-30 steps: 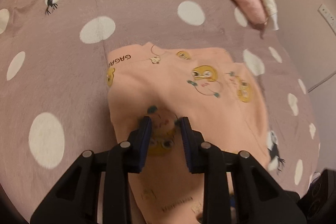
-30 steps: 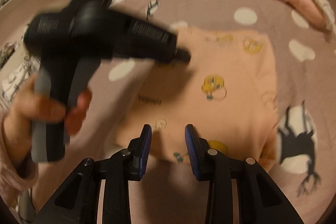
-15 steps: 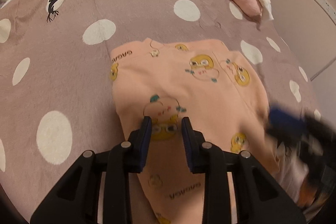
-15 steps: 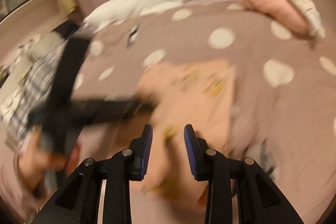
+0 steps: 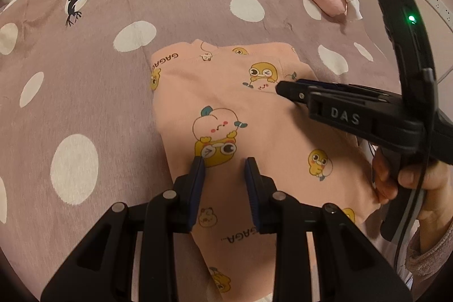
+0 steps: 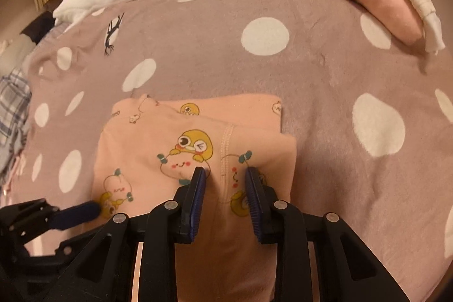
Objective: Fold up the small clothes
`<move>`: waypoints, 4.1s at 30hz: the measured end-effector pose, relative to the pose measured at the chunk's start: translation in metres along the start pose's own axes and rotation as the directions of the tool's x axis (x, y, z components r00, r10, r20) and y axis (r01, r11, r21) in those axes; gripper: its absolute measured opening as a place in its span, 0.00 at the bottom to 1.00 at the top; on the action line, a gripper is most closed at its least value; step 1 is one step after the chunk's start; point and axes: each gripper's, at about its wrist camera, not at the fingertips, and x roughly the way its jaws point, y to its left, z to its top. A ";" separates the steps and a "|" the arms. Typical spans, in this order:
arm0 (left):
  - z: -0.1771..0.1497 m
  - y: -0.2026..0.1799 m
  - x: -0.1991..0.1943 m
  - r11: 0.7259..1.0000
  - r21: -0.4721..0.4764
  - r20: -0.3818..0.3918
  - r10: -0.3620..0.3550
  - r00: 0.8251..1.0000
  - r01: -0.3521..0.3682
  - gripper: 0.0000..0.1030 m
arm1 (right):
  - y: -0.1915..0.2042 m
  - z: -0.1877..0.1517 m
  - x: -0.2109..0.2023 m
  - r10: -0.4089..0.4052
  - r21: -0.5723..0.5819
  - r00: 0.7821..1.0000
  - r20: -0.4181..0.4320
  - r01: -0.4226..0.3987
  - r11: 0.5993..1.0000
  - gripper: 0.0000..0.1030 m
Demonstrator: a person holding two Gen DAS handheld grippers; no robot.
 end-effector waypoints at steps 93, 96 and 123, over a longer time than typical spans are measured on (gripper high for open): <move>-0.106 -0.010 -0.053 0.983 -0.180 -0.055 0.023 0.998 -0.033 0.51 | 0.003 -0.115 -0.079 0.056 -0.013 0.998 -0.033 -0.057 0.998 0.29; -0.109 -0.006 -0.063 0.979 -0.201 -0.032 0.016 0.999 -0.022 0.57 | 0.001 -0.118 -0.084 0.063 0.000 0.998 -0.024 -0.063 0.998 0.29; -0.101 0.040 -0.052 0.807 -0.497 0.053 -0.338 0.940 0.318 0.99 | -0.069 -0.122 -0.087 0.305 0.403 0.951 0.055 -0.301 0.865 0.63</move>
